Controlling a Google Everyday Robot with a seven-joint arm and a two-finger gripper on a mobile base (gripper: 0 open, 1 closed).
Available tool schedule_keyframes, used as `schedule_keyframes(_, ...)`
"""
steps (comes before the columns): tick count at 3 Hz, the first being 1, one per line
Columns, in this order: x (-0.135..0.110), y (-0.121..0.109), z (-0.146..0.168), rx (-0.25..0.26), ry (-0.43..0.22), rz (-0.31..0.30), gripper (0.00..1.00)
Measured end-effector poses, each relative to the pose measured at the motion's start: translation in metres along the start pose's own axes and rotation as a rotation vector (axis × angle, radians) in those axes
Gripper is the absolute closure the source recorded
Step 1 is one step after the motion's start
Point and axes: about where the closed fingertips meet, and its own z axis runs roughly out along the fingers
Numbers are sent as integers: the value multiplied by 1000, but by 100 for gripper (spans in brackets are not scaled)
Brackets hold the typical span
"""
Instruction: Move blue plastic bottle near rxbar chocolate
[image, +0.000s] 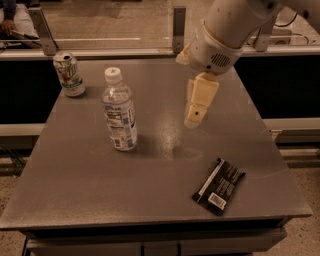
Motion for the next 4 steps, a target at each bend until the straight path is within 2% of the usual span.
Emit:
schedule_keyframes(1, -50, -21, 17, -47, -184, -84, 0)
schedule_keyframes(2, -75, -34, 19, -108, -381, -101, 0)
schedule_keyframes(3, -85, -39, 21, -179, -547, -79, 0)
schedule_keyframes(4, -89, -39, 22, -184, -561, -79, 0)
